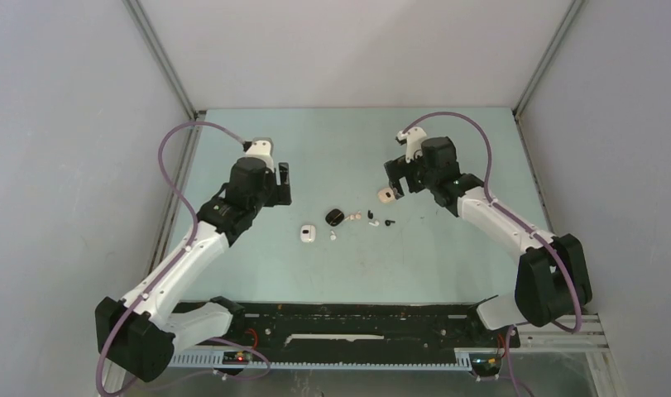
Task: Insert the wireless bluetooth earbuds into the charging case
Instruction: Pick up the charging case at the center of the board.
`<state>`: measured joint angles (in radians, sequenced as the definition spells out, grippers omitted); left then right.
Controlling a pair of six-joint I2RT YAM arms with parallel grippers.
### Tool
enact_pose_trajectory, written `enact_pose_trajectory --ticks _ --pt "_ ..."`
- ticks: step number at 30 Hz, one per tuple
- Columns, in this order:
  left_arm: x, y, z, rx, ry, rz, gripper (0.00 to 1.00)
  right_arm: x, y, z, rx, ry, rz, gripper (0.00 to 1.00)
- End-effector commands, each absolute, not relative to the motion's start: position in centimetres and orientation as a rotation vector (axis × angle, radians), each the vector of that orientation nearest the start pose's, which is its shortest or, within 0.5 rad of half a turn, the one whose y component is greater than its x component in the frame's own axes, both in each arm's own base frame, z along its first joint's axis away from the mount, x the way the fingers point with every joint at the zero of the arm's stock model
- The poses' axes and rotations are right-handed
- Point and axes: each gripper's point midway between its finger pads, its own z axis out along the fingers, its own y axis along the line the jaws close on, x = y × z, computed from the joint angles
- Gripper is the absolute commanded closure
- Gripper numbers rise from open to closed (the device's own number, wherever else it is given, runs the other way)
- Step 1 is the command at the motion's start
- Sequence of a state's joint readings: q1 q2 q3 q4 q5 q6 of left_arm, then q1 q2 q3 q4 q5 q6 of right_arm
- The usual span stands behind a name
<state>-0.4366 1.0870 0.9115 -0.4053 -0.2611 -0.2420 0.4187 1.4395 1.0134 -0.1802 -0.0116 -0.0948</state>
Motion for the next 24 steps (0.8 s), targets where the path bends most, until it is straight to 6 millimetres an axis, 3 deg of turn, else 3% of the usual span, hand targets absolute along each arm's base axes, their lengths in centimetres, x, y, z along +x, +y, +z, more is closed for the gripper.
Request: enact_pose_trajectory --ticks 1,4,7,10,16,18,24 --pt "31.8 -10.4 21.0 0.064 2.063 -0.102 0.19 37.9 18.0 18.7 -0.655 1.990 0.421 0.00" --pt "31.7 -10.9 21.0 0.096 2.060 -0.127 0.20 37.1 18.1 19.8 -0.750 1.939 0.678 0.00" --pt "31.7 -11.1 21.0 0.097 2.035 -0.151 0.21 38.8 17.1 19.9 -0.737 1.944 0.723 0.05" --pt "31.5 -11.7 21.0 0.123 2.025 -0.188 0.21 40.2 17.2 17.8 -0.821 1.991 0.686 0.10" --pt "31.5 -12.4 20.4 0.161 2.073 -0.212 0.21 41.5 17.9 14.6 -1.143 1.987 0.724 0.37" --pt "31.4 -12.7 20.1 0.172 2.084 -0.223 0.21 41.7 17.7 13.2 -1.255 1.961 0.708 0.38" --pt "31.3 -13.4 19.4 0.205 2.105 -0.247 0.21 41.1 18.1 9.9 -1.561 1.834 0.642 0.29"
